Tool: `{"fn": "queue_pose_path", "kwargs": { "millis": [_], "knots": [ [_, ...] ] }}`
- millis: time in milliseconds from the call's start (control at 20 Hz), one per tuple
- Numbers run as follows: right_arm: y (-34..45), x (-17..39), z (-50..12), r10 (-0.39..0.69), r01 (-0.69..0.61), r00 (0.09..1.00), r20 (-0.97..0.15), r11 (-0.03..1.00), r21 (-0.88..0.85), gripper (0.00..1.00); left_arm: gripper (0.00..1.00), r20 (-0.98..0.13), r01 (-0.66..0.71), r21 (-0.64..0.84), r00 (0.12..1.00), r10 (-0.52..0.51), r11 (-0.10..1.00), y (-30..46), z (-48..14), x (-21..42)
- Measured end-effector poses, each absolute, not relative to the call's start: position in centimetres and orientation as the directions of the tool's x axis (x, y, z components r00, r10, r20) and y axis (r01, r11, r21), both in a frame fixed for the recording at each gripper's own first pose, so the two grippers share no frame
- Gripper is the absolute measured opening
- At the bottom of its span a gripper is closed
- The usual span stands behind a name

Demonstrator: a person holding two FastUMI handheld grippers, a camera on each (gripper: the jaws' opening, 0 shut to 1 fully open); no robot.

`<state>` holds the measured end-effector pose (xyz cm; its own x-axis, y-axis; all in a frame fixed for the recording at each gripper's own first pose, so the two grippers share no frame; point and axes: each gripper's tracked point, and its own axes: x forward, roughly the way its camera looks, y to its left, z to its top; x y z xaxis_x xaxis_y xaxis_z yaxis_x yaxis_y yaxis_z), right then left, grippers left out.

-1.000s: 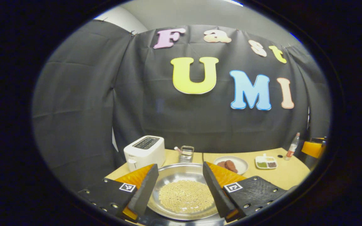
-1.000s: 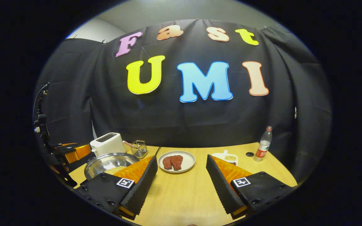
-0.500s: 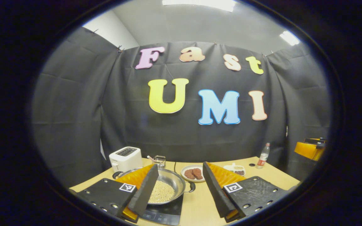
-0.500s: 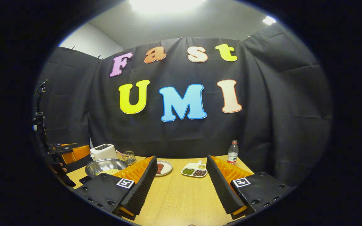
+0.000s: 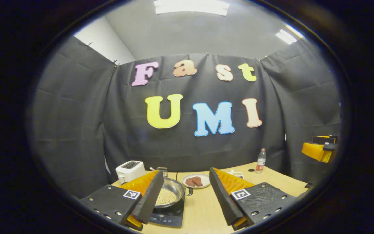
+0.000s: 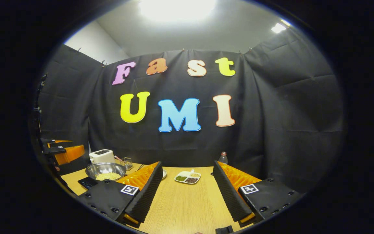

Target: First push the handle of the pot to place it horizontally, then grasp the pot with both hands and set it on the induction cooktop.

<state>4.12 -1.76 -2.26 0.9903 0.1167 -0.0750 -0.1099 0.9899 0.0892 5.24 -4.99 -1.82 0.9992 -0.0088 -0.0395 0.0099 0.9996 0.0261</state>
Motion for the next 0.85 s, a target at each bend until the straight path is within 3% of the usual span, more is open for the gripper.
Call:
{"fn": "queue_pose_path", "kwargs": {
  "millis": [850],
  "knots": [
    [2.3,-1.5,-0.4,0.086,-0.083,0.995,-0.046,0.994,0.076,0.92,0.86,-0.026,0.034,0.036,0.999,-0.033,0.999,-0.5,-1.2,-0.8]
  ]
}}
